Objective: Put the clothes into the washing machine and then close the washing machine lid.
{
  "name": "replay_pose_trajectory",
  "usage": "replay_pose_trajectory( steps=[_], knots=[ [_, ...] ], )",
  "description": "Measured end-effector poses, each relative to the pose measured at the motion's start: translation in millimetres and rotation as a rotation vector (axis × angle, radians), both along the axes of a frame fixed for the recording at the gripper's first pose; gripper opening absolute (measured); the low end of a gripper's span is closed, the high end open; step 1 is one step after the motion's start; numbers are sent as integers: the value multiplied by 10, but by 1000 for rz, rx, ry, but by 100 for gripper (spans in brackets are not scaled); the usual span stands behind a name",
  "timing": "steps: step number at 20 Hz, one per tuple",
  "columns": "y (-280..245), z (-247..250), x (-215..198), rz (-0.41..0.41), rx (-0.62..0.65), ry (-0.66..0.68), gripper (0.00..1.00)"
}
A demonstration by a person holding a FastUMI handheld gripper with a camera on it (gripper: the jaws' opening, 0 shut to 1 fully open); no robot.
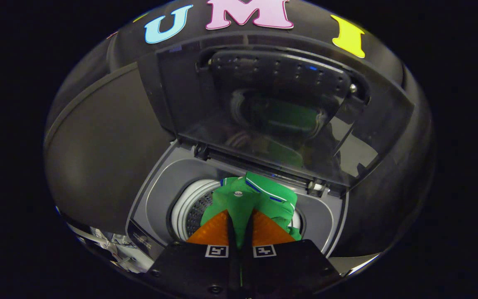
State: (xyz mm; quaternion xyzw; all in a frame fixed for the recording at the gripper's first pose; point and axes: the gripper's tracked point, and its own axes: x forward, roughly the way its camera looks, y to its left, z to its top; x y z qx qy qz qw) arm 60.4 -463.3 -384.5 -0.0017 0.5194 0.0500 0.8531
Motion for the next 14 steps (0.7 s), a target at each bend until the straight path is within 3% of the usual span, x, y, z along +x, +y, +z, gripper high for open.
replay_pose_trajectory(
  steps=[4,7,10,12,14],
  knots=[
    [-84,-235,-55,-63,-6,26,11],
    [-117,-288,-4,-104,22,9,21],
    [-125,-121,165,-160,95,-81,61],
    [-286,58,257,-172,48,-139,87],
    [-274,49,255,-191,52,-122,96]
  ],
)
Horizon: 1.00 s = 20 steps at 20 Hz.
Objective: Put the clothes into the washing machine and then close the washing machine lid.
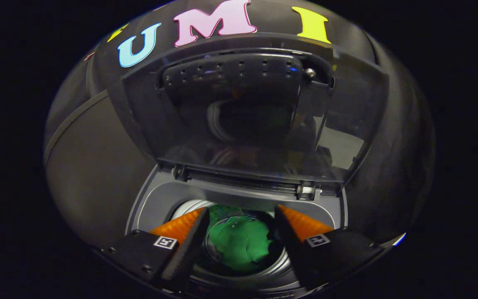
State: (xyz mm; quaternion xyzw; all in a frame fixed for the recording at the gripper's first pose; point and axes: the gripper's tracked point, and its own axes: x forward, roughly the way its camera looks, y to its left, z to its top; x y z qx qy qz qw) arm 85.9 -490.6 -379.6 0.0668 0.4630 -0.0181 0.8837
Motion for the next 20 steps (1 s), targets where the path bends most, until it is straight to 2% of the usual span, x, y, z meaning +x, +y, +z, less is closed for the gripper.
replay_pose_trajectory(
  steps=[1,8,12,15,20],
  knots=[
    [-14,-11,-16,-8,-4,17,100],
    [11,-25,-123,13,-32,51,99],
    [46,262,-29,14,-50,8,99],
    [159,816,353,31,-31,-138,99],
    [103,2150,1363,37,-61,-507,99]
  ],
)
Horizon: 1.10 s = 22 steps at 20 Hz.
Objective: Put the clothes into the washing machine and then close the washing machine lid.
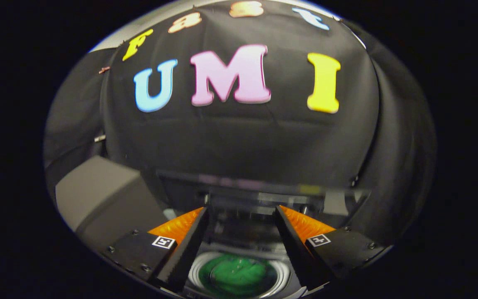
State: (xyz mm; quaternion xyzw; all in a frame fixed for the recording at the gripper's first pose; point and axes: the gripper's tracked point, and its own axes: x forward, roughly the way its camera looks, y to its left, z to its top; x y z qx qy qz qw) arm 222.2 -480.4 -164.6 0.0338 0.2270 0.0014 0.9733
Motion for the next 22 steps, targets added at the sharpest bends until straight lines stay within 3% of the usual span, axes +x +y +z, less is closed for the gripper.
replay_pose_trajectory(
  steps=[2,4,5,6,7,22],
  knots=[
    [-176,148,350,-32,-21,-71,99],
    [-285,-192,499,-63,-15,14,98],
    [-352,-525,455,-75,-14,135,99],
    [-383,-634,526,-85,77,128,99],
    [-487,-683,657,-121,80,89,99],
    [-508,-717,646,-100,18,47,100]
  ],
)
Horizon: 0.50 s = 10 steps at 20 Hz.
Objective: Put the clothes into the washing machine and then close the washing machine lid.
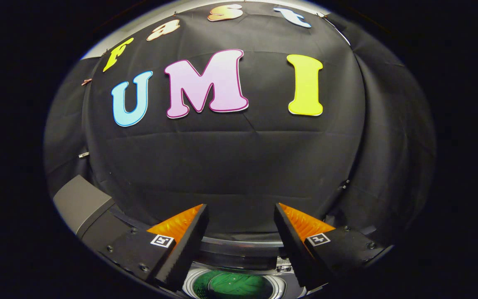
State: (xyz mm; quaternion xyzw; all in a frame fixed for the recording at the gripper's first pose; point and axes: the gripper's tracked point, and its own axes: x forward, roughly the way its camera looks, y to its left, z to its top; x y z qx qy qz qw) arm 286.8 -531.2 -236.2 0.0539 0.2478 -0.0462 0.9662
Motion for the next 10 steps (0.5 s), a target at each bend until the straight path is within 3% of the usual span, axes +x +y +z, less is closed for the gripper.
replay_pose_trajectory(
  steps=[10],
  knots=[
    [30,-41,-257,-20,16,93,100]
  ],
)
